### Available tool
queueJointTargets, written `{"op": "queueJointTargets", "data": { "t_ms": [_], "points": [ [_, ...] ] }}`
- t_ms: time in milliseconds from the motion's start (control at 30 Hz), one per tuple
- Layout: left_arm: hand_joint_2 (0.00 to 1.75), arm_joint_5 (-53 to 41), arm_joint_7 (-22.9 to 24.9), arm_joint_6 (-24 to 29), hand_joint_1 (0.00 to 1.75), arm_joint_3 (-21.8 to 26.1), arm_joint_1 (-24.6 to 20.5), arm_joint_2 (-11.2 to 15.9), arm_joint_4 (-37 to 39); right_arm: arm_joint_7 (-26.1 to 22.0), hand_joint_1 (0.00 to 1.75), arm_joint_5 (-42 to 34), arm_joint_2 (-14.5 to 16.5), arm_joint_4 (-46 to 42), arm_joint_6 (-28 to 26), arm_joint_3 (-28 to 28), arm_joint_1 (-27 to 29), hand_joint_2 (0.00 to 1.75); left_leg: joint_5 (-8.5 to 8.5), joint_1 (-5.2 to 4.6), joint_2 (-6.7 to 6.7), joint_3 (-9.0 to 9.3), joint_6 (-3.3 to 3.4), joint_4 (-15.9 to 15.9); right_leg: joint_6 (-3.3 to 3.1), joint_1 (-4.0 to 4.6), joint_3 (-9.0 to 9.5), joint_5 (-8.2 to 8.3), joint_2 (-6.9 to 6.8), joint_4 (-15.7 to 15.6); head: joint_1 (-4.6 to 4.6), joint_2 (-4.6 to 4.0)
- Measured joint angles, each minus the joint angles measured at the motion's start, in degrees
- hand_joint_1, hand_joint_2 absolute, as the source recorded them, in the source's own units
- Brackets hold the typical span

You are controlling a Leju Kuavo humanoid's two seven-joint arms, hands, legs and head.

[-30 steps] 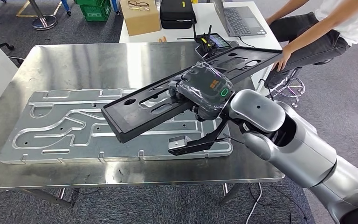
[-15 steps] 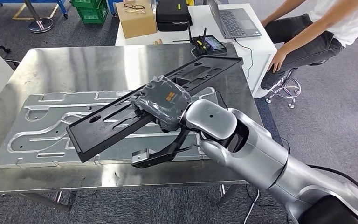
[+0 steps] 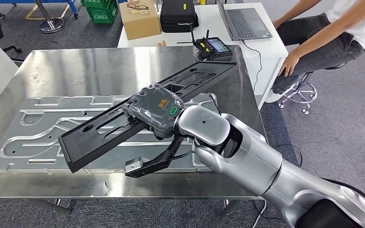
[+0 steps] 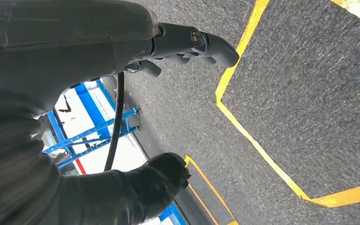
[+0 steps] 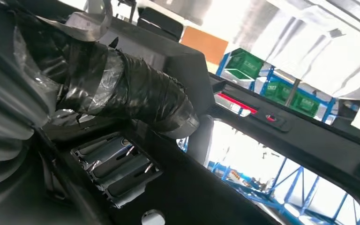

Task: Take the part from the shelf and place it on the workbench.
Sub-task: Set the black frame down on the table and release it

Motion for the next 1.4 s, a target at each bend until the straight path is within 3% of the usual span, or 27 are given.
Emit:
{"op": "queueJointTargets", "data": {
  "t_ms": [67,133,167,200,333,600,900,1067,1267,1400],
  "points": [
    [1.75,0.0,-0.2,0.2,0.00,-0.1,0.1,0.2,0.2,0.0,1.75,-0.1,0.2,0.1,0.0,0.3,0.0,1.75,5.57,0.03,0.94,1.78,-0.19,-7.0,0.56,-0.02,0.87,-1.02,-0.36,0.5,0.00,0.00],
    [1.75,-0.1,-0.3,0.3,0.00,-0.2,0.0,0.4,0.5,0.0,1.75,-0.1,0.4,0.3,0.0,0.4,-0.1,1.75,7.84,-0.24,1.58,3.35,0.15,-11.9,1.27,0.25,1.06,-1.65,-0.58,1.0,-0.06,0.00],
    [1.75,-0.2,-0.3,0.4,0.00,-0.3,-0.1,0.4,0.7,-0.1,1.75,-0.2,0.4,0.4,0.0,0.5,-0.2,1.75,7.68,-0.31,1.58,3.49,0.44,-12.4,1.50,0.47,0.98,-1.80,-0.69,1.2,-0.02,0.01],
    [1.75,-0.3,-0.3,0.4,0.00,-0.3,-0.1,0.5,0.8,-0.1,1.75,-0.3,0.5,0.7,0.0,0.5,-0.2,1.75,7.76,-0.30,1.35,3.52,0.76,-12.7,1.34,0.56,0.91,-1.80,-0.76,1.2,0.03,0.01],
    [1.75,-0.8,-0.3,0.4,0.00,-0.3,-0.1,0.4,1.2,-0.2,1.75,-0.7,0.6,2.9,-0.1,0.5,-0.3,1.75,7.94,-0.25,0.64,3.42,0.93,-12.8,-0.38,0.66,1.21,-1.54,-0.86,0.6,0.25,0.00],
    [1.75,-1.5,-0.2,0.1,0.00,-0.4,-0.3,0.4,1.4,-1.3,1.75,-1.1,2.6,13.3,-2.3,0.5,0.5,1.75,7.82,-0.59,0.21,3.40,1.77,-12.8,-0.68,0.46,1.83,-1.28,-0.89,-0.2,0.25,0.00],
    [1.75,-2.0,0.1,-0.2,0.00,-0.4,-0.5,0.4,1.4,-1.6,1.75,-1.3,3.9,26.3,-3.2,0.5,3.1,1.75,7.80,-0.83,0.23,3.42,2.09,-12.8,-0.07,0.32,1.77,-1.12,-0.99,-0.3,0.23,0.00],
    [1.75,-2.0,0.2,-0.2,0.00,-0.4,-0.5,0.5,1.4,-1.7,1.75,-1.3,3.9,27.8,-3.3,0.5,3.4,1.75,7.79,-0.83,0.28,3.43,2.09,-12.8,0.10,0.32,1.75,-1.14,-0.98,-0.3,0.21,0.00],
    [1.75,-2.3,0.5,-0.5,0.00,-0.4,-0.7,0.5,1.4,-1.0,1.75,-1.4,4.1,33.9,-3.1,0.5,4.2,1.75,7.79,-0.83,0.29,3.43,2.09,-12.8,1.37,0.29,1.71,-1.28,-0.99,-0.3,0.22,0.00],
    [1.75,-2.6,0.7,-0.7,0.00,-0.4,-0.9,0.5,1.4,-1.0,0.00,-1.4,4.1,36.7,-3.3,0.5,4.9,0.00,7.79,-0.83,0.32,3.45,2.09,-12.8,1.41,0.37,1.68,-1.30,-0.98,-0.2,0.21,0.00]
  ]
}}
